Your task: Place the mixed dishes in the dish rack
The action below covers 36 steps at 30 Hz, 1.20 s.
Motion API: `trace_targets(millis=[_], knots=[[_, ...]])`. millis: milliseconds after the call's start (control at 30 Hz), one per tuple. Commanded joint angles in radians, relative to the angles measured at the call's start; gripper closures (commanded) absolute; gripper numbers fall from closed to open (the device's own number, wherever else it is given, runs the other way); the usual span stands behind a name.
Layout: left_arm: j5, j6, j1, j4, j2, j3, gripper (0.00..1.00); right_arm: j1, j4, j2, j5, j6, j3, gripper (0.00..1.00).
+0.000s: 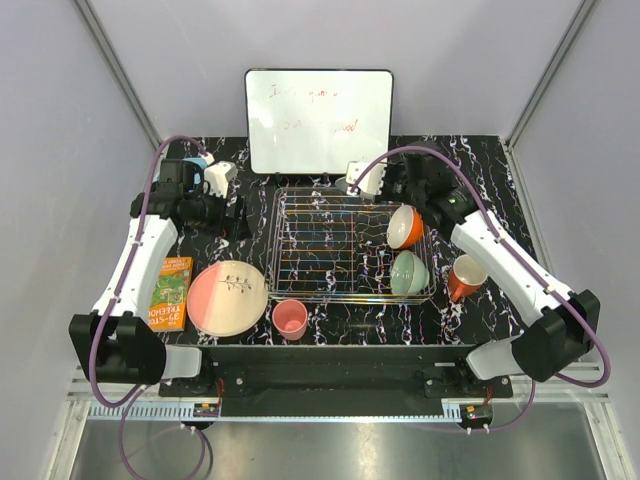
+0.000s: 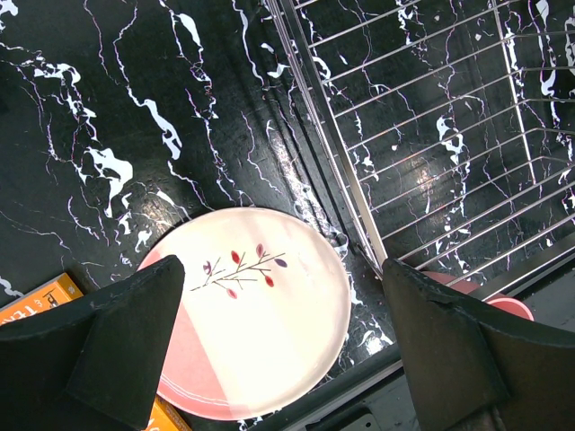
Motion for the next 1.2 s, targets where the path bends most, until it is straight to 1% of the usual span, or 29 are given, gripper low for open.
trace_targets(millis=[0,533,933,1167], knots=[[0.010,-0.004,0.006,0.032,0.000,0.005,0.05,0.017,0.120,-0.026,-0.007,-0.070,0.047,1.00],[0.013,-0.001,0.006,0.042,0.006,0.002,0.05,0.028,0.122,0.034,-0.010,-0.090,0.028,1.00],[0.010,0.007,0.013,0.045,0.003,-0.001,0.05,0.028,0.128,0.083,-0.020,-0.085,-0.044,1.00],[0.013,0.008,0.018,0.048,0.011,0.002,0.05,0.028,0.131,0.081,-0.004,-0.096,-0.087,1.00]])
